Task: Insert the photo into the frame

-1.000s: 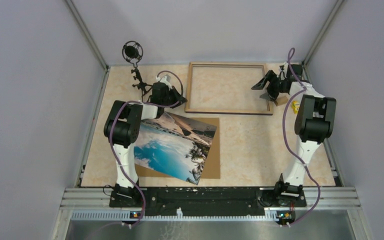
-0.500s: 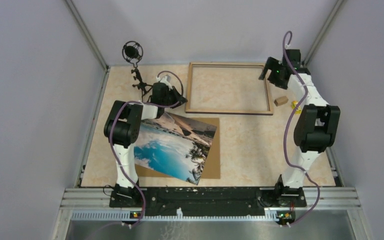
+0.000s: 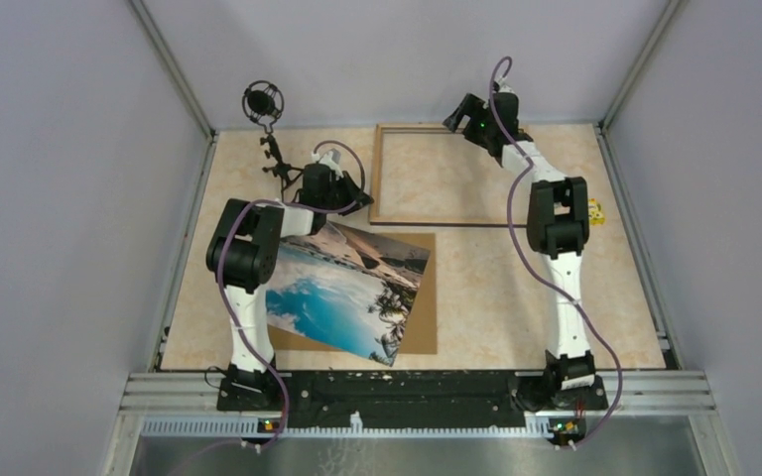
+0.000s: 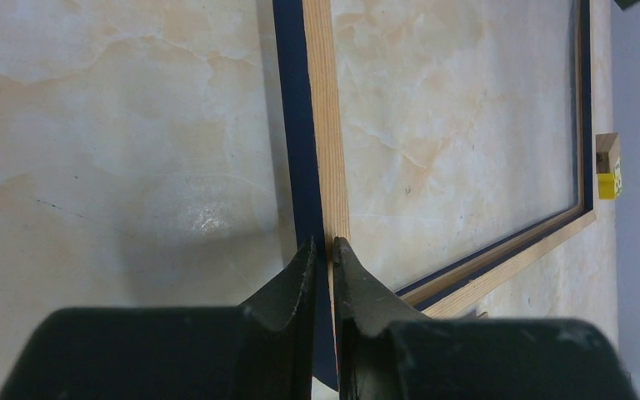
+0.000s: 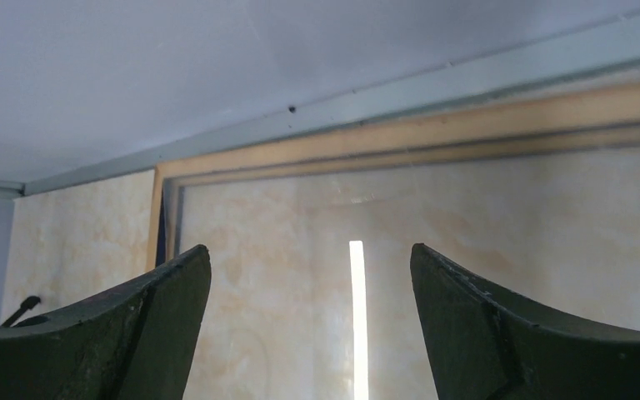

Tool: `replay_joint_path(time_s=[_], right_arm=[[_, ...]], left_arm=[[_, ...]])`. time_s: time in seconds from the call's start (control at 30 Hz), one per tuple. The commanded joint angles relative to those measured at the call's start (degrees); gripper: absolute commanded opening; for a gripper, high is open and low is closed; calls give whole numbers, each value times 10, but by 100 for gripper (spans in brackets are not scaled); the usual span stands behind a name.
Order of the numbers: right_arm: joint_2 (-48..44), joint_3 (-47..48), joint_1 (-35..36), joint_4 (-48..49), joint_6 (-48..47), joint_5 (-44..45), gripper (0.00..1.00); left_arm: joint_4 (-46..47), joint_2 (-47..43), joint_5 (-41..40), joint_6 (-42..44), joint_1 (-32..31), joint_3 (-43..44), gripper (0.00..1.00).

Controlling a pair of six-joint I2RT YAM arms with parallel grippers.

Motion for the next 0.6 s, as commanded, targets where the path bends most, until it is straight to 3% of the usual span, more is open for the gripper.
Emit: replay_joint_path(time_s=[0.0,0.17,0.57], right_arm=[[76,155,15,38,42,-18,87],[153,237,26,45,61,-3,86],[212,312,38,11,42,54,85]], left_arm=[[-23,-6,18,4,-8,-8,15],[-19,-6,22,1,-8,-15,15],[-12,-10,19,-1,-8,-23,15]])
